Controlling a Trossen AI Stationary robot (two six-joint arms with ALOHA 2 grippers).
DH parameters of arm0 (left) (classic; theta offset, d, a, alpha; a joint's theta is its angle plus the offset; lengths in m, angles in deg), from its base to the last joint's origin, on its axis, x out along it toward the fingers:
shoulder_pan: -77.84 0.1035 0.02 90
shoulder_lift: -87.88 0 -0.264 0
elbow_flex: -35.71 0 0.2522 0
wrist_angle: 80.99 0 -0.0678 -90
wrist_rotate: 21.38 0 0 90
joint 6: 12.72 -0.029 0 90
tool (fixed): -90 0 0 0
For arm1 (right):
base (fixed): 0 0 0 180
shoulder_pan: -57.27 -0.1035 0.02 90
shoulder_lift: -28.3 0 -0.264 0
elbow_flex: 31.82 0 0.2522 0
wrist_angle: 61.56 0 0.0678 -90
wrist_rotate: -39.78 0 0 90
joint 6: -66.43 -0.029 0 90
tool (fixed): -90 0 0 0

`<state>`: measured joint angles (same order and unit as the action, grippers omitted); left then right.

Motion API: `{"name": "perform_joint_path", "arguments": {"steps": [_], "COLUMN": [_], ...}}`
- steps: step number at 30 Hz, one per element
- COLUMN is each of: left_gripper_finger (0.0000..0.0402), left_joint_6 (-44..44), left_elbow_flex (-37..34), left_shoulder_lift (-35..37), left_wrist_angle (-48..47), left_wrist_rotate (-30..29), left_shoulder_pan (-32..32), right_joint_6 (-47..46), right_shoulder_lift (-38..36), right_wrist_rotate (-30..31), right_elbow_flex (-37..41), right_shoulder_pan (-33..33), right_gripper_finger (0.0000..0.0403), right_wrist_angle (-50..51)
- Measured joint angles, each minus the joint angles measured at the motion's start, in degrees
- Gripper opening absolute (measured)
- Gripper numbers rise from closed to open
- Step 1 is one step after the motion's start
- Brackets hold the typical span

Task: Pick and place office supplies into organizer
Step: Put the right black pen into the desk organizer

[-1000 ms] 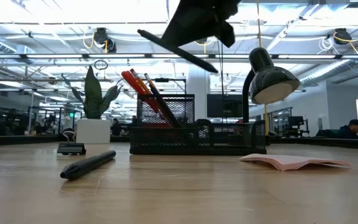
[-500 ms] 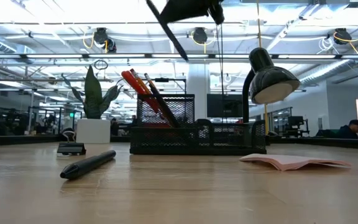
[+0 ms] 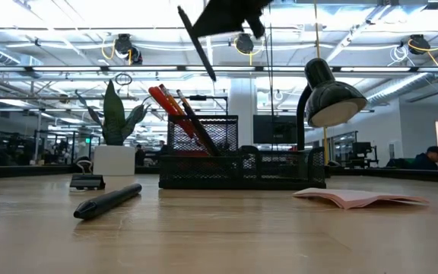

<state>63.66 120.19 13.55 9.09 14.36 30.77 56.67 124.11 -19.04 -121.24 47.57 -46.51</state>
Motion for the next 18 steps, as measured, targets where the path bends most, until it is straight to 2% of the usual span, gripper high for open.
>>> {"name": "perform_joint_path", "arguments": {"steps": [11,18], "left_gripper_finger": [0.0053,0.0053], "left_joint_6": [-0.17,-0.15], "left_elbow_flex": [0.00,0.00], "left_shoulder_lift": [0.00,0.00], "left_wrist_angle": [-0.02,-0.04], "left_wrist_rotate": [-0.02,-0.04], "left_shoulder_pan": [0.00,0.00], "right_joint_6": [0.00,-0.01], "right_shoulder_lift": [0.02,-0.05], "right_wrist_rotate": [-1.29,-1.25], "right_elbow_flex": [8.01,8.96], "right_shoulder_pan": [1.49,0.68], "right_gripper_finger": [0.0017,0.0017], "right_wrist_angle": [-9.68,-10.65]}}
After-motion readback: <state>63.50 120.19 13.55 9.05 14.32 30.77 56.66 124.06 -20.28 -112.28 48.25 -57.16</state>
